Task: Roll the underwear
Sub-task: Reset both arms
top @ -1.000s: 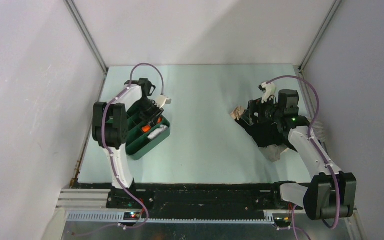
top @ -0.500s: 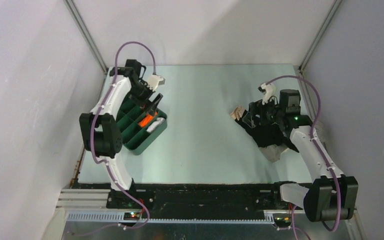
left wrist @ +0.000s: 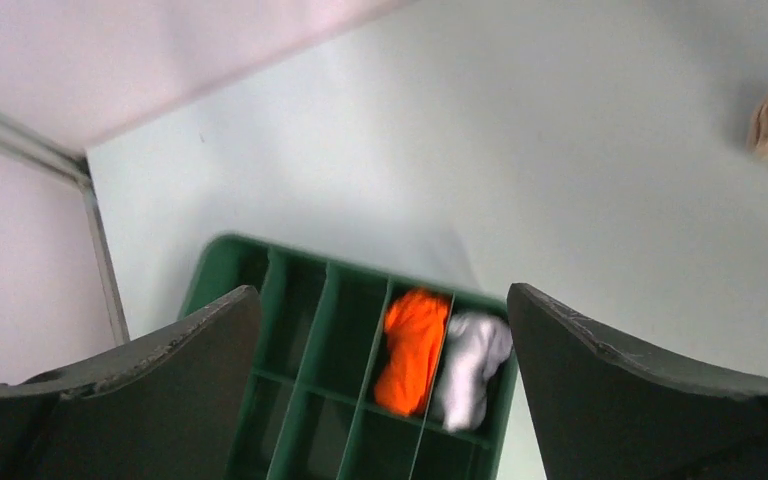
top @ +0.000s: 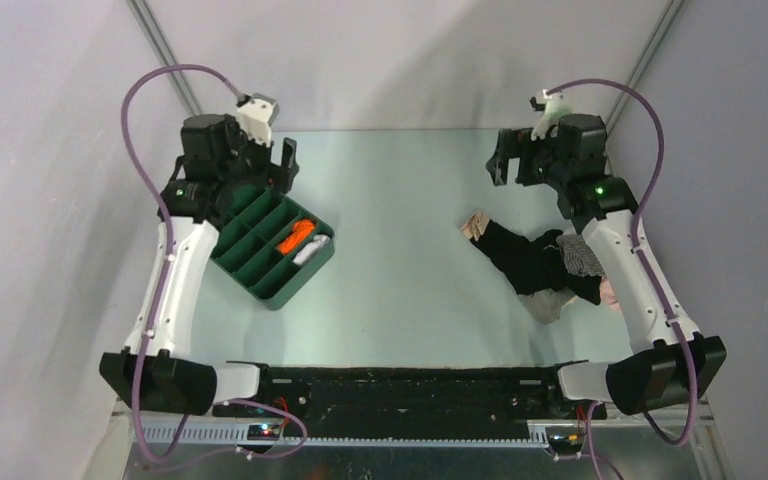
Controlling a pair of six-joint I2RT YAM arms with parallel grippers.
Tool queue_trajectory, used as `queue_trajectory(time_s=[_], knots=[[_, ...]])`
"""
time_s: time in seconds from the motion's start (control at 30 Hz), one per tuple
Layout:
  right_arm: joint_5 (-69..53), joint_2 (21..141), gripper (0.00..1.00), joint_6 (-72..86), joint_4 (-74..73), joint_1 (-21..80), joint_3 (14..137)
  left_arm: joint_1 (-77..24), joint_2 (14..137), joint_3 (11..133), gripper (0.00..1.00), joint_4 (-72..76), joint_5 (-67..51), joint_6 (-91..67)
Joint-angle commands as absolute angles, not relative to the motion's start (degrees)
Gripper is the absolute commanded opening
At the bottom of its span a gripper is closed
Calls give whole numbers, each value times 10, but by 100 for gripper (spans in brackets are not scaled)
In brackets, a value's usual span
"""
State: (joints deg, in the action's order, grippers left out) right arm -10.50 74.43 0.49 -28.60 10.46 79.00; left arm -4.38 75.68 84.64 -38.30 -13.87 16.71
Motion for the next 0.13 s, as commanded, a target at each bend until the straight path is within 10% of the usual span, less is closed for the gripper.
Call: queue_trajectory(time_s=[0.0, 0.1], knots=[[39, 764, 99, 42, -291, 133, 855, -48, 750, 821, 99, -236, -142, 69], [71, 761, 99, 42, -270, 137, 840, -49, 758, 826, 99, -245, -147, 59]])
